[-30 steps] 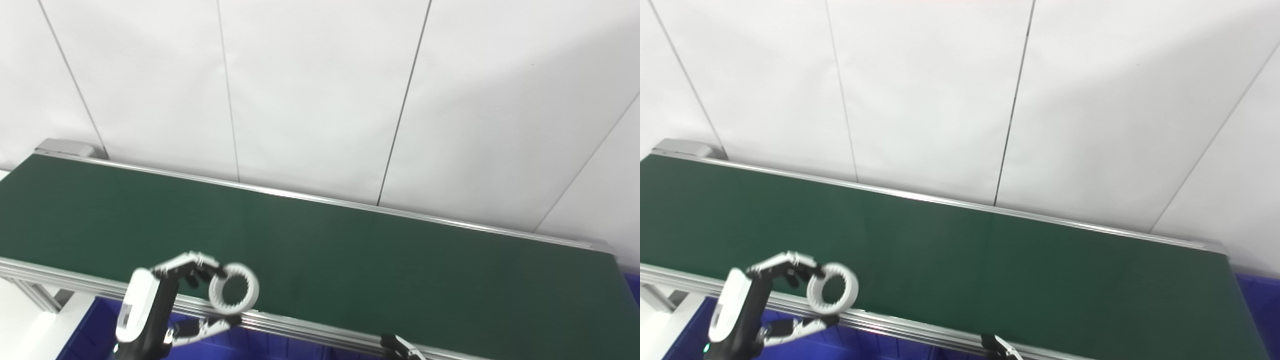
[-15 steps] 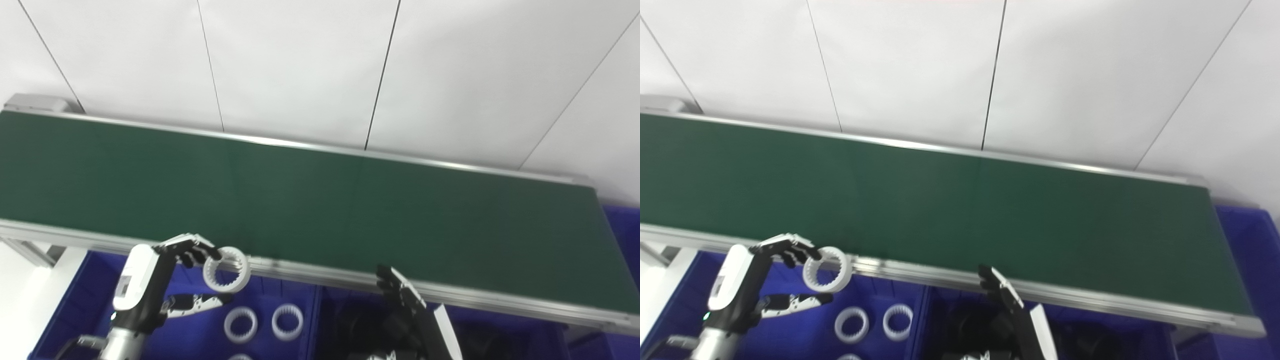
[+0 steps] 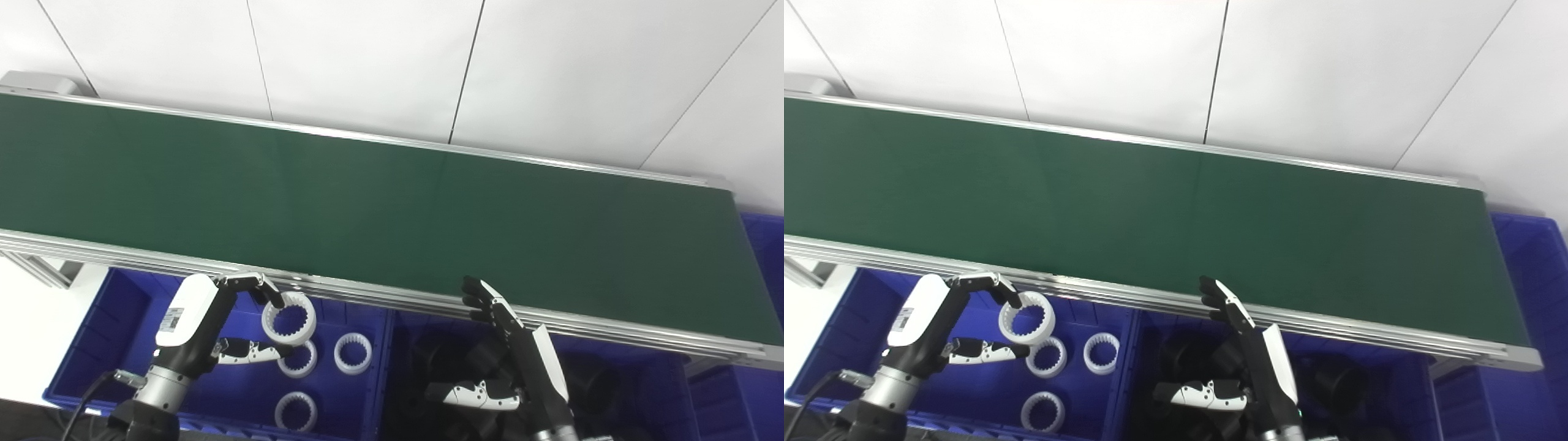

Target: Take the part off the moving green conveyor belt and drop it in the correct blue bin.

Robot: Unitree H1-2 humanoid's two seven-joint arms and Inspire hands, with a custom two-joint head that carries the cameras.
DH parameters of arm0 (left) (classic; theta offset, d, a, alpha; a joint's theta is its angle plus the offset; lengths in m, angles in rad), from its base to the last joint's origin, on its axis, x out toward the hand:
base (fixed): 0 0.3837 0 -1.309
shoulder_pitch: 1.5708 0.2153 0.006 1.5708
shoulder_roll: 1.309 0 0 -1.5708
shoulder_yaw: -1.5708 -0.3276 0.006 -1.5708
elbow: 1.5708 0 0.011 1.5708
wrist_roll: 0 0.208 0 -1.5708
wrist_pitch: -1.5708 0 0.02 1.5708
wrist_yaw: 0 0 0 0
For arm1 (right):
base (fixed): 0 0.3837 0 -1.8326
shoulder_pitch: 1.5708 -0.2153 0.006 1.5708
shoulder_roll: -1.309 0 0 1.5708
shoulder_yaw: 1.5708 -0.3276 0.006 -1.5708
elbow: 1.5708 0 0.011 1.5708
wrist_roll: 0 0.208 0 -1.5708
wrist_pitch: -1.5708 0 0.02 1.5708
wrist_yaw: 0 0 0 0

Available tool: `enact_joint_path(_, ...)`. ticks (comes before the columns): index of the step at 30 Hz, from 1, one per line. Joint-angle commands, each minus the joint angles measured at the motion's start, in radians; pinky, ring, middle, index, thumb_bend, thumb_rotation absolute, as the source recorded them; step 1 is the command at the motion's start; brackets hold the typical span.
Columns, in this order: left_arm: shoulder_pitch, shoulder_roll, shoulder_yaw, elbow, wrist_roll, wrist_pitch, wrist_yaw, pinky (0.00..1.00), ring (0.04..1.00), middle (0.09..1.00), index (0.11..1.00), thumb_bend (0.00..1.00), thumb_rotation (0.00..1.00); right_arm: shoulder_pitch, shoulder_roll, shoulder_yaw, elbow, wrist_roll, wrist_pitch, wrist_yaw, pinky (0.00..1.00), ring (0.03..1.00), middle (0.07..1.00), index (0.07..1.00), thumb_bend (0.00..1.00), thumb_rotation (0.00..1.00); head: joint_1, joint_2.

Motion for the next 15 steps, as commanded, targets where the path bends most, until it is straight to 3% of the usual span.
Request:
enact_joint_path(1, 0.014, 0.022, -0.002, -0.045, 0.004, 0.01, -0.02, 0.72, 0.733, 0.567, 0.469, 0.51, 0.0, -0.007, 0.003, -0.002, -0.05, -0.006, 0.012, 0.004, 0.76, 0.815, 0.853, 0.876, 0.93, 0.29, 0.001, 0.003)
enact_joint_path(3, 0.021, 0.029, -0.001, -0.05, 0.004, 0.008, -0.034, 0.8, 0.772, 0.674, 0.489, 0.51, 0.05, -0.006, 0.004, -0.003, -0.053, 0.001, 0.017, 0.007, 0.76, 0.815, 0.853, 0.877, 0.93, 0.28, 0.001, 0.005)
enact_joint_path(7, 0.036, 0.061, -0.015, -0.095, 0.03, 0.06, -0.124, 0.98, 0.894, 0.795, 0.497, 0.51, 0.08, -0.005, 0.004, -0.002, -0.06, -0.005, 0.022, 0.008, 0.76, 0.815, 0.855, 0.88, 0.92, 0.27, -0.002, 0.01)
enact_joint_path(8, 0.039, 0.066, -0.018, -0.108, 0.037, 0.077, -0.144, 0.99, 0.933, 0.837, 0.538, 0.56, 0.14, -0.005, 0.005, -0.002, -0.062, -0.006, 0.026, 0.008, 0.76, 0.815, 0.855, 0.881, 0.92, 0.27, -0.001, 0.01)
enact_joint_path(9, 0.042, 0.072, -0.02, -0.119, 0.042, 0.091, -0.161, 1.0, 0.967, 0.88, 0.655, 0.69, 0.3, -0.005, 0.005, -0.002, -0.062, -0.005, 0.027, 0.008, 0.76, 0.814, 0.853, 0.879, 0.92, 0.26, -0.001, 0.01)
enact_joint_path(12, 0.045, 0.087, -0.023, -0.139, 0.041, 0.11, -0.19, 1.0, 0.995, 0.928, 0.727, 0.82, 0.41, -0.006, 0.006, -0.001, -0.061, 0.006, 0.023, 0.008, 0.76, 0.814, 0.854, 0.878, 0.92, 0.25, -0.014, 0.016)
enact_joint_path(15, 0.052, 0.097, -0.02, -0.16, 0.025, 0.122, -0.214, 1.0, 1.0, 0.959, 0.768, 0.92, 0.44, -0.005, 0.008, 0.002, -0.064, -0.002, 0.028, 0.007, 0.76, 0.814, 0.854, 0.876, 0.92, 0.25, -0.024, 0.018)
